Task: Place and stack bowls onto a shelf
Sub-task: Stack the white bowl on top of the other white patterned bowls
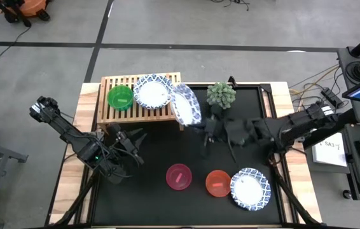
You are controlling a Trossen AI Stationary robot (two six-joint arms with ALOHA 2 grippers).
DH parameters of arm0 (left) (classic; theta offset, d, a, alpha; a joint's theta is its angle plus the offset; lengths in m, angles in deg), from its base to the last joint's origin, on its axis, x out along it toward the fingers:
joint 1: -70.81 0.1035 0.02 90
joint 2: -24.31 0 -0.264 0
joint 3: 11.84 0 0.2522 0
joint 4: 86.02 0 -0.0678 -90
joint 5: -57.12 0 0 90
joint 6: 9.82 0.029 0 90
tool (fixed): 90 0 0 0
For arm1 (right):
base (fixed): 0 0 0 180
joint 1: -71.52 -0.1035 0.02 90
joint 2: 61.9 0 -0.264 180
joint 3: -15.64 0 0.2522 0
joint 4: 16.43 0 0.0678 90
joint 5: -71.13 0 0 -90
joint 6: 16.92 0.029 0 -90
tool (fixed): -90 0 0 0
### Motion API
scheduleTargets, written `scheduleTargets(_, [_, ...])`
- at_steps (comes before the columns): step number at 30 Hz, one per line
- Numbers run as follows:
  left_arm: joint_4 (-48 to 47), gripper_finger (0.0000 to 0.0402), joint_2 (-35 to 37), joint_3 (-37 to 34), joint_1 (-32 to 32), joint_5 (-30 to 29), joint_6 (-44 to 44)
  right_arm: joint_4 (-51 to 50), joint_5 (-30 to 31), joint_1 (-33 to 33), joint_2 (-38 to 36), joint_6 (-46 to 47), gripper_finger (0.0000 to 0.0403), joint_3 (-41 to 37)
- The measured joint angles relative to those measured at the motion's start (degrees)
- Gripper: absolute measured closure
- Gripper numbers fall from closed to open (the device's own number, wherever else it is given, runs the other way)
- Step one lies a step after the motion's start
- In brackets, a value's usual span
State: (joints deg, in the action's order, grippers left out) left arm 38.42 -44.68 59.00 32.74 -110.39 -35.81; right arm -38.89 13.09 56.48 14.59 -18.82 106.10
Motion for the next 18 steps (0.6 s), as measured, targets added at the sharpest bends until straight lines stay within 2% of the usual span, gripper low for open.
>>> scheduleTargets(4, [-0.24,0.0304,1.47,0.0,-2.39,-3.74,0.03,4.27,-8.03,6.85,0.85,-3.77,0.0394,-0.05])
scheduleTargets(9, [-0.89,0.0304,4.22,0.0,-7.82,-12.42,-1.22,11.83,-15.75,14.16,4.8,-6.12,0.0394,-0.07])
scheduleTargets(13, [-1.77,0.0304,5.96,-0.1,-10.45,-12.57,-1.68,16.56,-17.39,18.28,8.99,-8.23,0.0394,0.12])
scheduleTargets(18, [-2.69,0.0304,6.17,-0.17,-10.68,-12.57,-1.76,17.45,-17.42,21.19,14.76,-10.16,0.0394,2.56])
